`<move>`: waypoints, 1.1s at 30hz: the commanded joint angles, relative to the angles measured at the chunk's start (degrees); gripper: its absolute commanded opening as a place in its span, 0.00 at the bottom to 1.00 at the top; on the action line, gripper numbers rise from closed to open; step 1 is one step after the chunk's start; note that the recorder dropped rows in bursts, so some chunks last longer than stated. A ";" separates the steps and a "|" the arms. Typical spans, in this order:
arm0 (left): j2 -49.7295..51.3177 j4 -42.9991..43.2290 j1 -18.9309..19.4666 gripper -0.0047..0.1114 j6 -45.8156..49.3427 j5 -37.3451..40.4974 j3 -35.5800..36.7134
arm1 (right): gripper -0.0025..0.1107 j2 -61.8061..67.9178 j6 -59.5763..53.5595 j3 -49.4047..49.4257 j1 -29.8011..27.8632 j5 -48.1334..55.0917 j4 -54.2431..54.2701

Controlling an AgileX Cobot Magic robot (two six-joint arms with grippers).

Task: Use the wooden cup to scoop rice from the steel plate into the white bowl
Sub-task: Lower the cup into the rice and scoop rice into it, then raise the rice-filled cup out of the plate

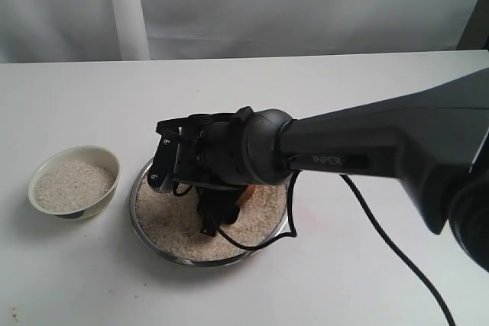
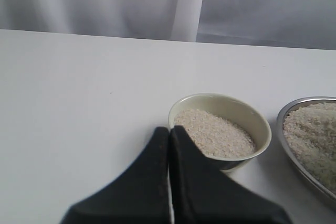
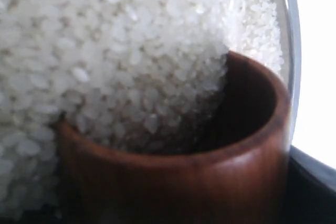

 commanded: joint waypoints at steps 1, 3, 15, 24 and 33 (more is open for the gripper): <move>0.16 -0.28 0.08 0.04 -0.31 -0.38 -0.16 | 0.02 0.07 4.85 0.07 0.12 -4.50 2.92; 0.16 -0.28 0.08 0.04 -0.31 -0.38 -0.16 | 0.02 0.07 5.53 0.07 0.12 -4.50 3.05; 0.16 -0.28 0.08 0.04 -0.31 -0.38 -0.16 | 0.02 -5.56 12.84 11.74 -3.25 -23.74 6.61; 0.16 -0.28 0.08 0.04 -0.31 -0.38 -0.16 | 0.02 -6.33 12.02 16.61 -6.96 -39.00 7.59; 0.16 -0.28 0.08 0.04 -0.31 -0.38 -0.16 | 0.02 -8.42 10.42 20.97 -9.54 -48.72 9.17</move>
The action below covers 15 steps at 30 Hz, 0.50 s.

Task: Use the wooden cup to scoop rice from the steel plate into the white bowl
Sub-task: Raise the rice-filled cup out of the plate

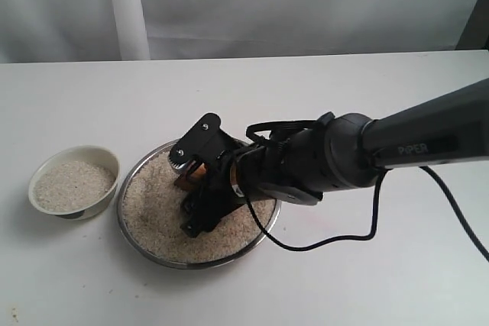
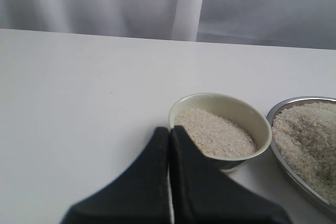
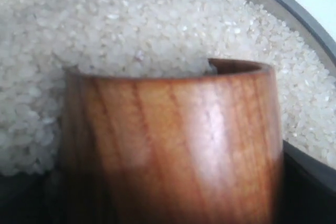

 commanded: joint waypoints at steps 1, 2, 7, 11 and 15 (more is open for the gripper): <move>0.07 -0.28 0.08 0.04 -0.31 -0.38 -0.16 | 0.02 -1.49 -1.00 2.12 -1.43 -6.28 1.14; 0.07 -0.28 0.08 0.04 -0.31 -0.38 -0.16 | 0.02 -1.59 -1.19 2.83 -1.75 -7.78 1.44; 0.07 -0.28 0.08 0.04 -0.31 -0.38 -0.16 | 0.02 -1.62 -3.25 5.92 -3.34 -15.43 3.97; 0.07 -0.28 0.08 0.04 -0.31 -0.38 -0.16 | 0.02 -1.62 -6.06 8.07 -4.06 -22.39 5.90; 0.07 -0.28 0.08 0.04 -0.42 -0.38 -0.16 | 0.02 -1.62 -8.48 9.83 -4.17 -32.06 6.98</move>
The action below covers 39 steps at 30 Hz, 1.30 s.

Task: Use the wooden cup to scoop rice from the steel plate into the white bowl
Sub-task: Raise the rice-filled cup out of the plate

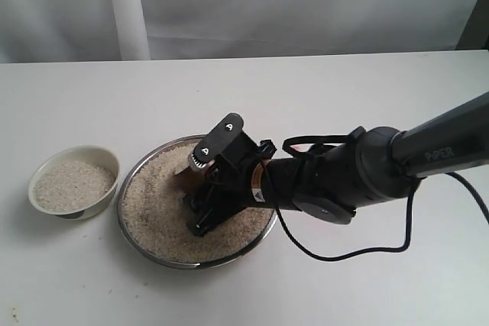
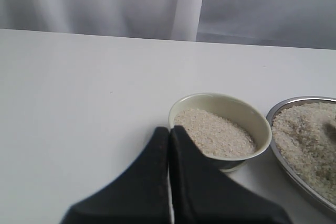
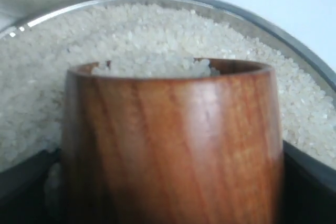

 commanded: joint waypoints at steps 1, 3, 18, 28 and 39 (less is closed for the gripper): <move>0.07 -0.28 0.08 0.04 -0.42 -0.38 -0.16 | 0.02 -0.97 -2.67 1.44 -0.42 -12.40 1.19; 0.07 -0.28 0.08 0.04 -0.42 -0.38 -0.16 | 0.02 -0.97 -2.83 1.44 -0.42 -14.84 1.19; 0.07 -0.28 0.08 0.04 -0.28 -0.38 -0.16 | 0.02 -0.97 -3.41 1.44 -0.42 -21.95 2.03; 0.07 -0.28 0.08 0.04 -0.39 -0.38 -0.16 | 0.02 -0.97 -3.41 1.44 -0.42 -23.49 2.03; 0.07 -0.28 0.08 0.04 -0.26 -0.38 -0.16 | 0.02 -4.94 -5.18 -6.60 0.91 -2.67 2.16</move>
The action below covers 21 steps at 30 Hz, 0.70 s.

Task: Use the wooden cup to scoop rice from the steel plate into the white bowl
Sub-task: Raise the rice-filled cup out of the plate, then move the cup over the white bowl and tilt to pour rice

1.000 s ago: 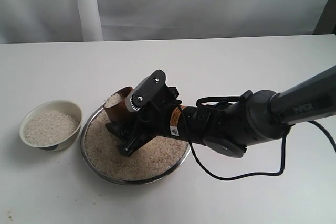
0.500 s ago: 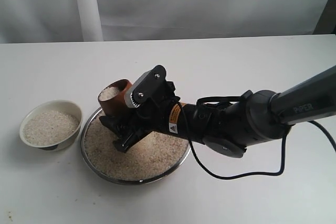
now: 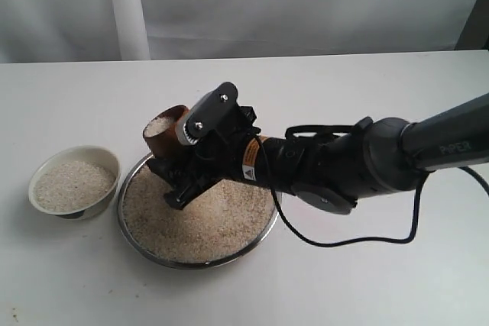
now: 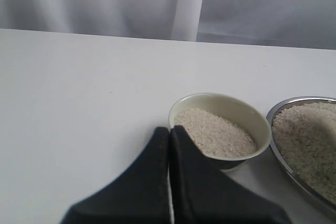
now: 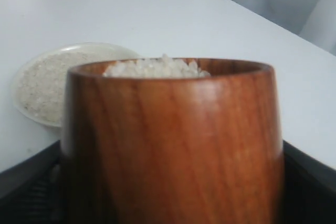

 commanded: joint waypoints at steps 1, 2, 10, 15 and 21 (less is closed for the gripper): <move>0.07 -0.28 0.08 0.04 -0.25 -0.38 -0.16 | 0.02 -2.27 -1.35 -8.46 1.64 14.86 0.10; 0.07 -0.28 0.08 0.04 -0.25 -0.38 -0.16 | 0.02 -2.16 -2.07 -10.58 2.11 19.24 -0.67; 0.07 -0.28 0.08 0.04 -0.36 -0.38 -0.16 | 0.02 1.18 -11.76 -29.80 8.26 40.16 -3.79; 0.07 -0.28 0.08 0.04 -0.36 -0.38 -0.16 | 0.02 5.28 -13.28 -39.29 11.43 48.65 -7.23; 0.07 -0.28 0.08 0.04 -0.21 -0.38 -0.16 | 0.02 10.80 -23.39 -43.76 15.08 50.87 -11.10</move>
